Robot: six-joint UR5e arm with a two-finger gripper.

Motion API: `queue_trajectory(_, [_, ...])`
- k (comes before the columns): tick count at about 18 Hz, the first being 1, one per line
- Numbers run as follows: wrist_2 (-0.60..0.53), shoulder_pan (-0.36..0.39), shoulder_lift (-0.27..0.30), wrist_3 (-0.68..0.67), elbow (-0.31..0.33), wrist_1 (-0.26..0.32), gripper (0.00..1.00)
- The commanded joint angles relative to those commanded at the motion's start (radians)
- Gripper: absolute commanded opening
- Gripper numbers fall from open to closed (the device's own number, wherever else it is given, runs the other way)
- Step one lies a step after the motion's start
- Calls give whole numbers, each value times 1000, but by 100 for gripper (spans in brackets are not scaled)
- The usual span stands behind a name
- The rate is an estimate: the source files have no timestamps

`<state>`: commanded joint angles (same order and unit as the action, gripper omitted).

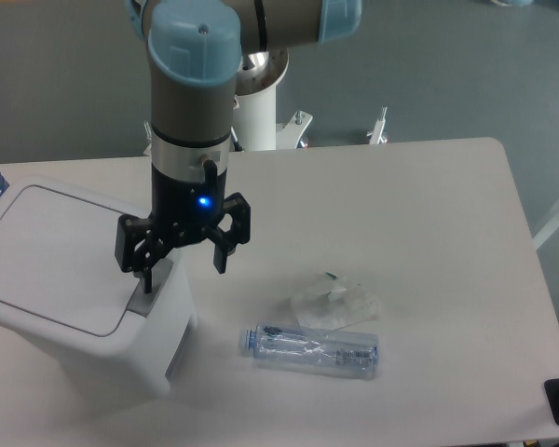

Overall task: Open the trash can
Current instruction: 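Lower the gripper onto the lid tab and press it down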

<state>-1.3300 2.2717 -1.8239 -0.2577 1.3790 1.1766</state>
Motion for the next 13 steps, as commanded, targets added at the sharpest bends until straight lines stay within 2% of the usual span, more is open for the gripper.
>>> queue_trajectory(3, [18, 28, 0, -2, 18, 2, 100])
queue_trajectory(6, [86, 58, 5, -23, 17, 2, 100])
queue_trajectory(13, [101, 55, 14, -49, 17, 2, 100])
